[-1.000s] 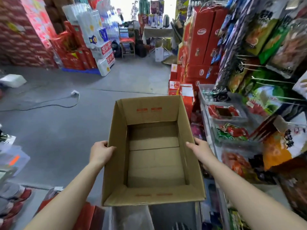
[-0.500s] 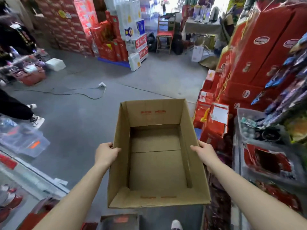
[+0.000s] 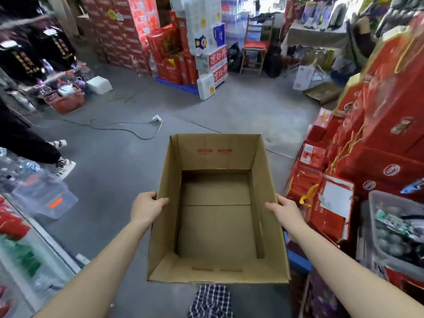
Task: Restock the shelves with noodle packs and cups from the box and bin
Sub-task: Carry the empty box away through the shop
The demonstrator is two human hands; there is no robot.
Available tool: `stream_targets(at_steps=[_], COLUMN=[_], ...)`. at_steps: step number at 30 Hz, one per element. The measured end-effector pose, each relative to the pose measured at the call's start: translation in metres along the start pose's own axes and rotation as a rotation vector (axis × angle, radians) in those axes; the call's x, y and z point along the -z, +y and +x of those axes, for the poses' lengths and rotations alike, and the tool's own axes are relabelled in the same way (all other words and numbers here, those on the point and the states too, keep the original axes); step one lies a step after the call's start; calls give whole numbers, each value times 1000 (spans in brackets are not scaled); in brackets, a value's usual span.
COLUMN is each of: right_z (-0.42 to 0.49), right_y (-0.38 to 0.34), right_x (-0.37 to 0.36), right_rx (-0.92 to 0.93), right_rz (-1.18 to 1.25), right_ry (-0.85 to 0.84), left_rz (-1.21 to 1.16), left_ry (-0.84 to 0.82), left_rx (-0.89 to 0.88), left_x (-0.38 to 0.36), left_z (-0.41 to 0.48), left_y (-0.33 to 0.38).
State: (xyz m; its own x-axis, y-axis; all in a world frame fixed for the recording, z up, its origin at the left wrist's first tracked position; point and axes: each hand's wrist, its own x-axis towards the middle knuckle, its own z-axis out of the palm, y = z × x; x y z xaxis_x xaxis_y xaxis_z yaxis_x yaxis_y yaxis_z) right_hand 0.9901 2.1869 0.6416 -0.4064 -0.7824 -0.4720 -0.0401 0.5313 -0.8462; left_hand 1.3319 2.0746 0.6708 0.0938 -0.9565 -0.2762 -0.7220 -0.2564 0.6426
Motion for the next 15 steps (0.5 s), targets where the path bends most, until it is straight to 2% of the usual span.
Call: stream_targets(at_steps=[15], right_z=[252], right_y=[-179], right_x=[-53], right_rx=[6], right_rz=[19], right_ry=[79], left_rz=[-57], left_ry=[-87], left_rx=[-47], left_x=[9], left_z=[336], left_y=[134])
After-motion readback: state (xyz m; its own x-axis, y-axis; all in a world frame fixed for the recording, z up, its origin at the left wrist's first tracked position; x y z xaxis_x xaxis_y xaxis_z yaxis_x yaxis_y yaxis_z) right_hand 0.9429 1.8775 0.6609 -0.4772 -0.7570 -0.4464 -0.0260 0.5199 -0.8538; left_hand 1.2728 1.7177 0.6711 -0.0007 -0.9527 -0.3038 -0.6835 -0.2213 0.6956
